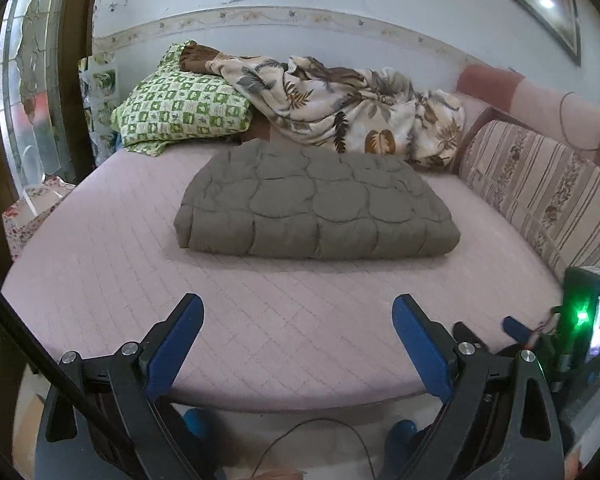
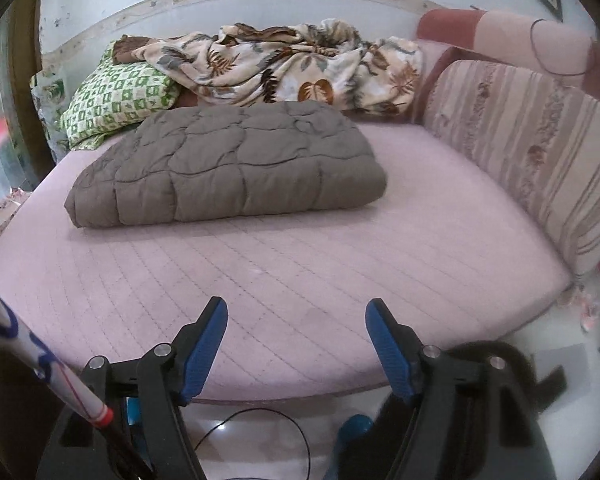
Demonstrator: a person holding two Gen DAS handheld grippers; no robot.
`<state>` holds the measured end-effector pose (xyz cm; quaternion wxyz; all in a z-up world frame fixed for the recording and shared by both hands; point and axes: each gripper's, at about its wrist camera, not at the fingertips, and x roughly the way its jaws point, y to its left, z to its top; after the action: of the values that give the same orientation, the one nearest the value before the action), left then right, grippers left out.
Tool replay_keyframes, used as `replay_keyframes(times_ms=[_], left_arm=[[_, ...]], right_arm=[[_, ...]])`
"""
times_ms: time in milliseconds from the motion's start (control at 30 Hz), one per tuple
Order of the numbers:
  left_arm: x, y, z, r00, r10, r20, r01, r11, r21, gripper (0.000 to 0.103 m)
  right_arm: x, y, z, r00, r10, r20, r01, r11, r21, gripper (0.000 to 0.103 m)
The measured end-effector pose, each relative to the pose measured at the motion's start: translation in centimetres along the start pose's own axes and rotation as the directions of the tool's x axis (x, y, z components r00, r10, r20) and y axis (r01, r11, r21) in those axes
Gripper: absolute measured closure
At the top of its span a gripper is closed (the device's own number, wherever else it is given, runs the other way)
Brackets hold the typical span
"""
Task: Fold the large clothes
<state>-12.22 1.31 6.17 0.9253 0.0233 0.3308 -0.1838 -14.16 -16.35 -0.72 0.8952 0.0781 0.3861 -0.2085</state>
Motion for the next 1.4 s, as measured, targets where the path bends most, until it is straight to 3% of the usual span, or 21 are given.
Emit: replay_keyframes(times_ms=[100,300,733,1400], left_arm=[[0.2,-0.8,-0.3,0.996,0.092,-0.003,-0.092,0.995,0.043,0.008],[2.1,-0.5,-0.7,0.995,0.032,-0.098,-0.030,0.999,0.024,0.008],[6.8,1.1,-1.5,0.975,0.103,-0.195,-0.106,0.994,-0.002,0.008],[10.8,2.4,-1.8,0.952,0.116,-0.283,-0.125,0.992,-0.013,0.008]], right_arm=[[-0.7,-0.5,-0.1,1.000,-0.007,-0.001,0.007,1.000,0.010,0.024],[-0.7,-0.9,0.1,0.999,-0.043,-0.012,0.044,0.999,0.016,0.022],[3.8,0.9,0.6,0.983,-0.150,-0.106,0.139,0.984,-0.107,0.020],[8.0,2.0,0.9,0.972,-0.137,-0.192,0.109,0.983,-0.151,0.020]])
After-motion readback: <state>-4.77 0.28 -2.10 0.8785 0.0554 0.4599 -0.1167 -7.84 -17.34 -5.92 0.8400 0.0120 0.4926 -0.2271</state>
